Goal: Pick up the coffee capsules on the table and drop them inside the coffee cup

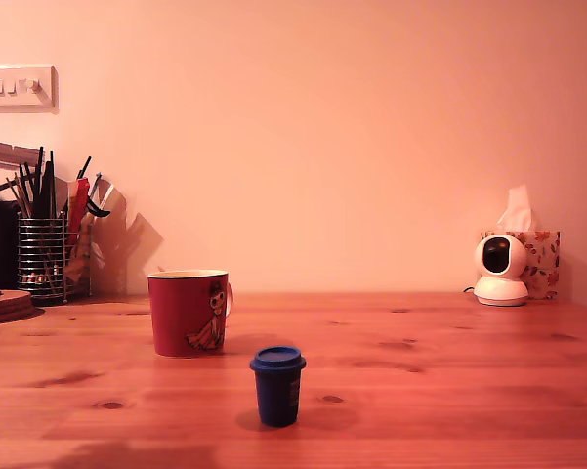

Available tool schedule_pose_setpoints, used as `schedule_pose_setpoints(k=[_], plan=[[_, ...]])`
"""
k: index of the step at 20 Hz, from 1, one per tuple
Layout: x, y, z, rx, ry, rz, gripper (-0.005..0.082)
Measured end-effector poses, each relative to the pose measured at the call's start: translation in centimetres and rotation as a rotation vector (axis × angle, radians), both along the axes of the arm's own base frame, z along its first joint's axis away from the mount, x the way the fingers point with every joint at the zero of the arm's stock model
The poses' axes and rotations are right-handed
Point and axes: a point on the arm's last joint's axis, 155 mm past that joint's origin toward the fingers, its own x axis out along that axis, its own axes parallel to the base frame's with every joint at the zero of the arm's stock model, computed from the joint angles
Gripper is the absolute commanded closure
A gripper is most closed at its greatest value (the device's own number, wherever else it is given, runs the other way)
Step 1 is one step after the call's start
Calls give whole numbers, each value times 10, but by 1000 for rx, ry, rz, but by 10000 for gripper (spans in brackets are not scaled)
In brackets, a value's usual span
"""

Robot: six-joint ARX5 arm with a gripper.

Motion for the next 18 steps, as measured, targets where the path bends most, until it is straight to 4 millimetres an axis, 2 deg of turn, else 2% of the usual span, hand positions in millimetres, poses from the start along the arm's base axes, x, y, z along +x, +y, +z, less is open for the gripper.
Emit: schedule_pose_setpoints(k=[2, 9, 18], plan=[[2, -4, -11, 12, 41, -17, 183], [9, -16, -27, 22, 60, -80, 183], [17, -24, -37, 18, 52, -128, 183]])
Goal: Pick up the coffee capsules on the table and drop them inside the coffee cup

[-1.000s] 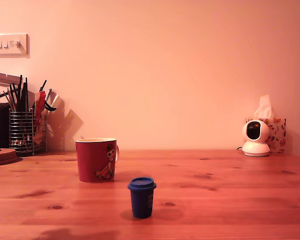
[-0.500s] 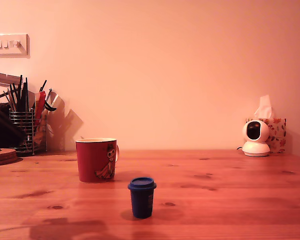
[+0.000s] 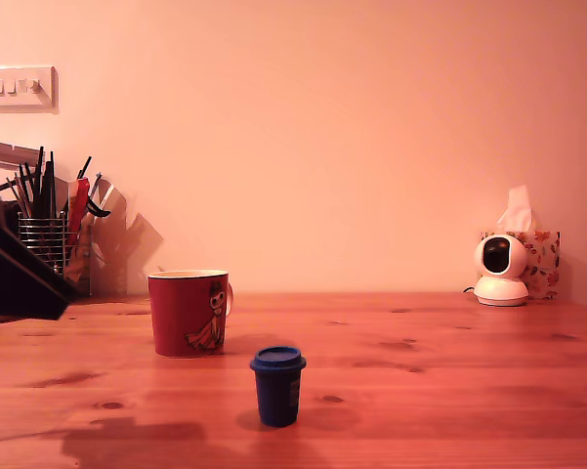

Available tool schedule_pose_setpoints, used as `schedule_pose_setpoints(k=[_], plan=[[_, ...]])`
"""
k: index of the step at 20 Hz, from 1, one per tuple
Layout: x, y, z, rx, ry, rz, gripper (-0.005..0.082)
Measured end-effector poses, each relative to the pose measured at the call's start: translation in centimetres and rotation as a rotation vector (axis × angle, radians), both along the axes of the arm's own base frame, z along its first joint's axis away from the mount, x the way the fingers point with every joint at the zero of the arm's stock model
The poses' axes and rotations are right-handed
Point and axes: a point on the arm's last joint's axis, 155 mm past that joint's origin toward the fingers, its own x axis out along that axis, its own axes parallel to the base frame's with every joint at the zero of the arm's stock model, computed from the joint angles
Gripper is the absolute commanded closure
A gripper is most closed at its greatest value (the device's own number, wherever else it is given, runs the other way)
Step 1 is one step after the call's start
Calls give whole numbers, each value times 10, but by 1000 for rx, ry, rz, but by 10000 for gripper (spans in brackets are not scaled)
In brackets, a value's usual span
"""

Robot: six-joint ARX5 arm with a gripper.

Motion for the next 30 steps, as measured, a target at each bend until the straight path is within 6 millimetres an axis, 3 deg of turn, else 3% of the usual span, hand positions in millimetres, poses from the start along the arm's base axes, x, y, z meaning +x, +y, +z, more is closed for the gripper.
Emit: schedule_pose_setpoints(k=[4, 10, 22, 30], plan=[[10, -6, -5, -7, -21, -14, 183], [13, -26, -29, -4, -12, -77, 183], [5, -57, -66, 11, 31, -183, 183], [27, -75, -65, -13, 51, -149, 183]])
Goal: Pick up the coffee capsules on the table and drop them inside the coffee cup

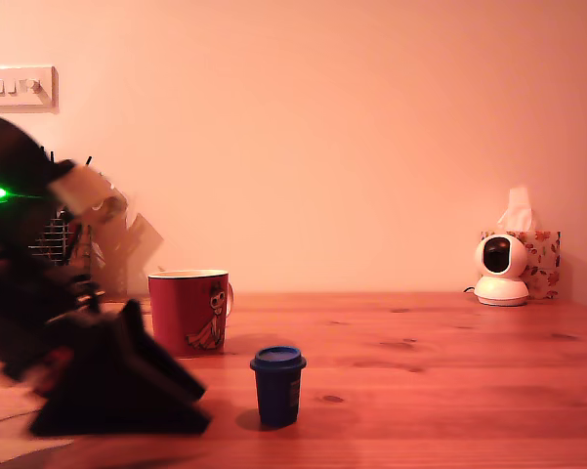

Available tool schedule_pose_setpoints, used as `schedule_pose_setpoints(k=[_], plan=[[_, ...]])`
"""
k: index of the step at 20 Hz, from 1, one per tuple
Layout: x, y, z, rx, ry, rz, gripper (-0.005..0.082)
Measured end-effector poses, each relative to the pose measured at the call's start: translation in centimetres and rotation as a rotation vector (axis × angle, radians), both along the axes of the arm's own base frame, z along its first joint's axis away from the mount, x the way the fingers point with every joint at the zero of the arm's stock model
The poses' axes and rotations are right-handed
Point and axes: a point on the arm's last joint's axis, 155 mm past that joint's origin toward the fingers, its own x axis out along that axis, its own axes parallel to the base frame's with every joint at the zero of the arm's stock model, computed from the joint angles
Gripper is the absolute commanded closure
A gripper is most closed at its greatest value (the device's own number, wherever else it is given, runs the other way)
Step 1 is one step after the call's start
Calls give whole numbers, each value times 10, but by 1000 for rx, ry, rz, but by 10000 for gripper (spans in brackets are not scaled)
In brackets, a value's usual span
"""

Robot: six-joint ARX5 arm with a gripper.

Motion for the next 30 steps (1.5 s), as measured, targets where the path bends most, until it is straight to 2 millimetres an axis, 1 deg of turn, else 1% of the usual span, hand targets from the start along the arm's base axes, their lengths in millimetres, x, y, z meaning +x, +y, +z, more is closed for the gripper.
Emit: schedule_pose_setpoints(k=[3, 8, 16, 19, 27, 28, 29, 30], plan=[[5, -13, -2, -6, 14, -10, 183], [5, -32, -6, -9, 30, -45, 183], [14, -62, -4, -14, 4, -88, 189], [14, -65, -5, -14, 7, -93, 238], [14, -69, -8, -1, 9, -85, 241], [14, -69, -8, -1, 9, -84, 265], [16, -68, -9, 3, 4, -76, 317], [17, -68, -9, 6, -2, -69, 388]])
